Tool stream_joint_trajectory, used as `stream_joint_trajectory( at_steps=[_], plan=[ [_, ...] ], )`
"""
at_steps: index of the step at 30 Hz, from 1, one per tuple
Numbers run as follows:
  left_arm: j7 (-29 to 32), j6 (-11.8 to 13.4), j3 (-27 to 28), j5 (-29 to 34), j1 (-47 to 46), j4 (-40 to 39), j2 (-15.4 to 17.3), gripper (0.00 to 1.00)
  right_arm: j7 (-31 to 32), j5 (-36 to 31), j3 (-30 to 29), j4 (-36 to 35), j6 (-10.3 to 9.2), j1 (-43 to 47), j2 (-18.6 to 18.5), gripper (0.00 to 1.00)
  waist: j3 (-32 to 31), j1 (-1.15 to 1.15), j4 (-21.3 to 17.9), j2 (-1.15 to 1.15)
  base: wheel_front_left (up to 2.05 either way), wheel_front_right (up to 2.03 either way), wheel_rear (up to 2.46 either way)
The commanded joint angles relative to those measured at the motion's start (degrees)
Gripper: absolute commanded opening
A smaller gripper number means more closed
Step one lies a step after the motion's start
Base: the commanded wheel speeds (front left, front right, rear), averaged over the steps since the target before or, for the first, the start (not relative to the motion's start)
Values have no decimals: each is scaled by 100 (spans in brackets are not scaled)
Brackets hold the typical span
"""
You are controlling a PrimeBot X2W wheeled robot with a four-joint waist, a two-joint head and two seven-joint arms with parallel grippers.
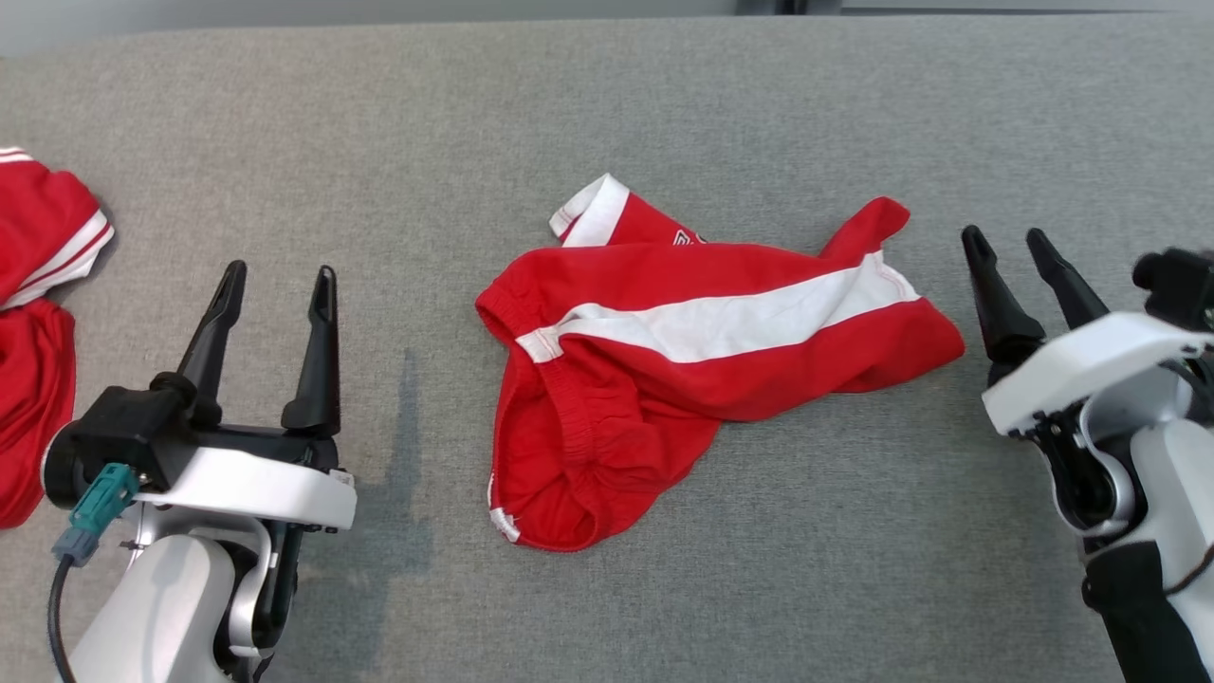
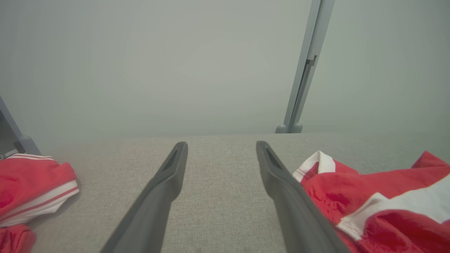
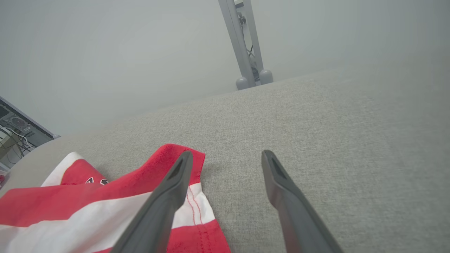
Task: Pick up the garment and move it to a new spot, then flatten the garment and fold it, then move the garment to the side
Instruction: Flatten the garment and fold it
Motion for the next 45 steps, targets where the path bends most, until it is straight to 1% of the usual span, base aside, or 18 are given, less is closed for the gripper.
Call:
stream_joint_trajectory(
  at_steps=[1, 5, 8, 11, 14, 21, 27, 34, 43, 45],
  plan=[
    [-27, 34, 50, -30, 45, -2, 53, 100, -159, -156, -108, -78, 3, 145, -10, 100, -82, 0, -78, 0, 0, 0, 0],
    [-39, 110, 147, -70, 189, -37, 105, 100, -717, -640, -528, -435, 3, 548, 153, 100, -238, 0, -200, 0, 0, 0, 0],
    [-42, 164, 190, -74, 310, -76, 144, 100, -951, -1138, -794, -767, 3, 830, 283, 100, -366, 0, -273, 0, 0, 0, 0],
    [-32, 211, 197, -74, 439, -114, 170, 100, -989, -1575, -941, -1173, 3, 1111, 465, 100, -524, 0, -322, 0, 0, 0, 0],
    [-15, 264, 188, -54, 574, -169, 206, 100, -860, -1883, -988, -1597, 3, 1419, 576, 100, -674, 0, -343, 0, 0, 0, 0],
    [28, 378, 129, -58, 897, -270, 210, 100, -519, -2193, -810, -2366, 3, 2105, 759, 100, -980, 0, -333, 0, 0, 0, 0],
    [102, 413, 54, -64, 1038, -307, 210, 100, -294, -2261, -798, -2709, 3, 2477, 833, 100, -1099, 0, -297, 0, 0, 0, 0],
    [172, 452, -21, -48, 1082, -338, 225, 100, -162, -2248, -853, -2848, 3, 2661, 883, 100, -1157, 0, -288, 0, 0, 0, 0],
    [221, 478, -60, -39, 1001, -367, 243, 100, -125, -2255, -877, -2891, 3, 2621, 906, 100, -1100, 0, -270, 0, 0, 0, 0],
    [264, 410, -119, -40, 899, -432, 242, 100, -113, -2259, -873, -2894, 3, 2591, 910, 100, -1071, 0, -271, 0, 0, 0, 0]
  ],
)
